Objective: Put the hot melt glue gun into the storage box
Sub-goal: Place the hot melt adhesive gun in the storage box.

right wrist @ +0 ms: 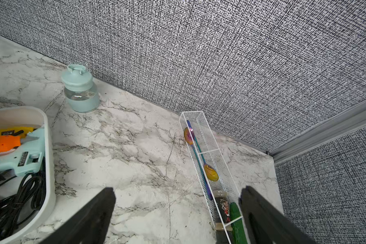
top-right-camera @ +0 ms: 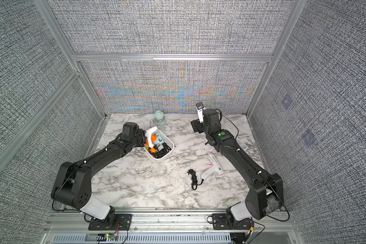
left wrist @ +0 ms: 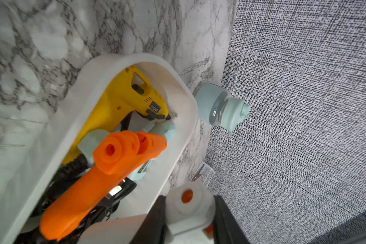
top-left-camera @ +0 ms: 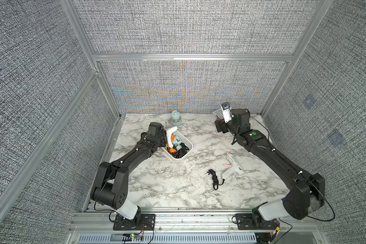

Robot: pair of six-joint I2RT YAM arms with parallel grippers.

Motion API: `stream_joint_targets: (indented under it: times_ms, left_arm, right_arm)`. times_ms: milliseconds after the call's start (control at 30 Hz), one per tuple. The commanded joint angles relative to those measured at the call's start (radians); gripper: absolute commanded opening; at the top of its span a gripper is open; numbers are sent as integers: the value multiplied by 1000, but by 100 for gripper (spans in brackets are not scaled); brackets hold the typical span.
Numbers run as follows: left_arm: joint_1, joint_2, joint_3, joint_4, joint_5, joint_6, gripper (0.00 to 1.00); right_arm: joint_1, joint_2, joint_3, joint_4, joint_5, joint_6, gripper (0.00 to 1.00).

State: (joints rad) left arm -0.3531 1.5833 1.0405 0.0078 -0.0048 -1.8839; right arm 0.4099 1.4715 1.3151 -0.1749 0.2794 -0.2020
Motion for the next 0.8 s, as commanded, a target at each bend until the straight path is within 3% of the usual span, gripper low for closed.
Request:
stream_joint_targets:
  times_ms: [0, 333, 533, 633, 767]
  left_arm:
    - [-6, 2, 22, 44, -1, -28, 0]
    - [-56, 140, -3, 135, -38, -132, 0]
    - [-55, 97, -47, 81, -59, -124, 0]
    - [-50, 74, -52, 31, -48, -91, 15]
    - [-41, 63, -66, 11, -38, -73, 23]
  right_arm:
    - [1, 4, 10, 7, -7, 4, 97]
    - [0, 5, 14, -4, -14, 3, 97]
    - [0, -4, 6, -8, -8, -8, 97]
    - [0, -3, 4, -8, -8, -8, 97]
    - [0, -4, 3, -6, -8, -6, 97]
